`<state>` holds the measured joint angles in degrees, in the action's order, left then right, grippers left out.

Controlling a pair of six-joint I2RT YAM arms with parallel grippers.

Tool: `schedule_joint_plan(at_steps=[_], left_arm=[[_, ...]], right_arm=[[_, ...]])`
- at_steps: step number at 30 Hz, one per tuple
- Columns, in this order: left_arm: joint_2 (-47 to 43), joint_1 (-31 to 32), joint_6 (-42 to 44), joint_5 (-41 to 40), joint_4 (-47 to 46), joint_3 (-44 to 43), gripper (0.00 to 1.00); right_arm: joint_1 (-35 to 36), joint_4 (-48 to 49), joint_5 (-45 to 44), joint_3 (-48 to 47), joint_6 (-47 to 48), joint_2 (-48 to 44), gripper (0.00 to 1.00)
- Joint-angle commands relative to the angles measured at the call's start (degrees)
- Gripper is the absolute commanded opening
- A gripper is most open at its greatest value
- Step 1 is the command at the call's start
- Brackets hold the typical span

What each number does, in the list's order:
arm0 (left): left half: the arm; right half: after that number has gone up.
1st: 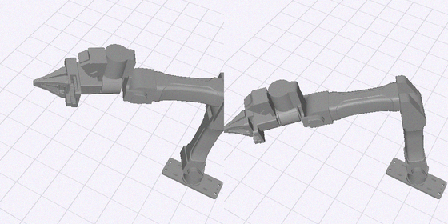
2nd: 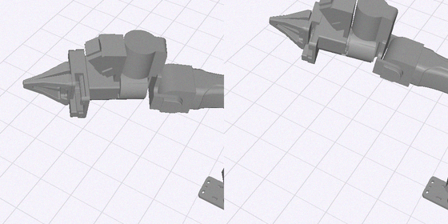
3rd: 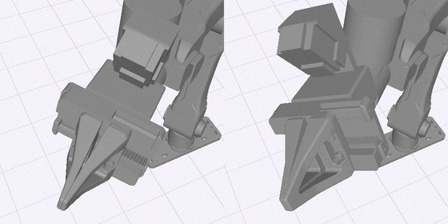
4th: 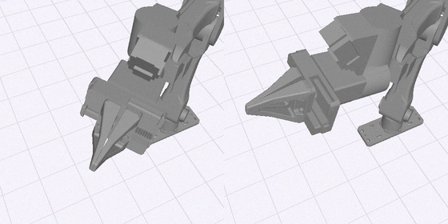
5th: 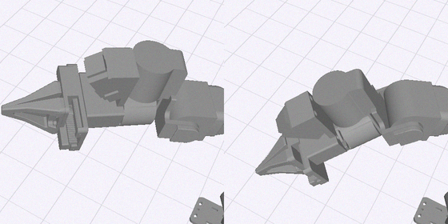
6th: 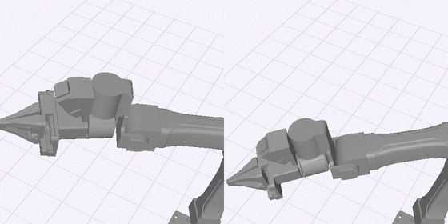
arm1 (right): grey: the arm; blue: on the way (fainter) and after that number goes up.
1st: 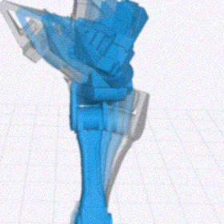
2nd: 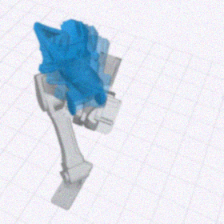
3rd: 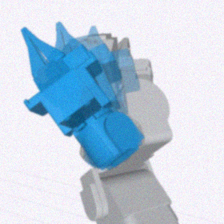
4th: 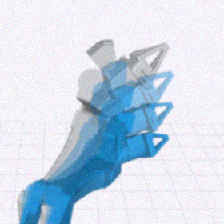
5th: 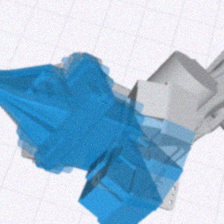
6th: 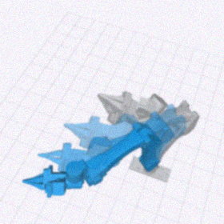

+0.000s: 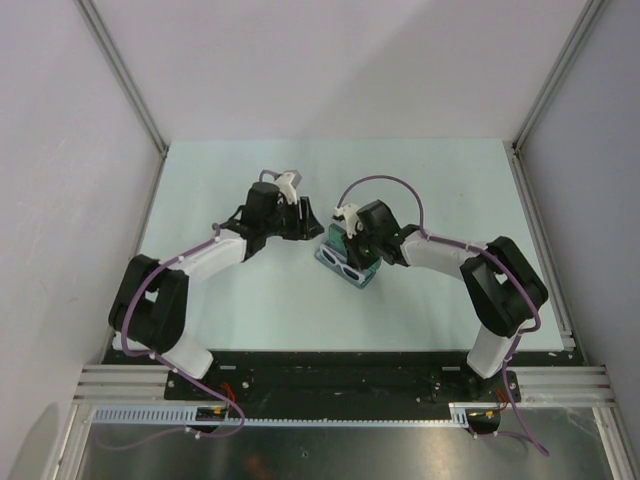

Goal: Organize the sunglasses
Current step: Place the sunglasses in the sunglasses case.

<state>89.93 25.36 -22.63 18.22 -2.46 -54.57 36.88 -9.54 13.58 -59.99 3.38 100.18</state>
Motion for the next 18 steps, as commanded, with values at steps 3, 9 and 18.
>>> schedule_joint_plan(at_steps=[3, 9, 18], left_arm=[[0.7, 1.4, -1.3, -0.9, -1.9, 0.9, 0.58], [3.7, 4.2, -2.9, -4.0, -2.2, 1.4, 0.62], [4.5, 6.5, -3.7, -11.3, -2.1, 2.7, 0.64]], right_arm=[[2.6, -0.8, -2.1, 0.5, 0.5, 0.1, 0.02], [3.6, 0.2, -6.3, 0.4, -0.5, -0.9, 0.21], [3.6, 0.4, -8.0, 0.5, -1.1, -1.5, 0.33]])
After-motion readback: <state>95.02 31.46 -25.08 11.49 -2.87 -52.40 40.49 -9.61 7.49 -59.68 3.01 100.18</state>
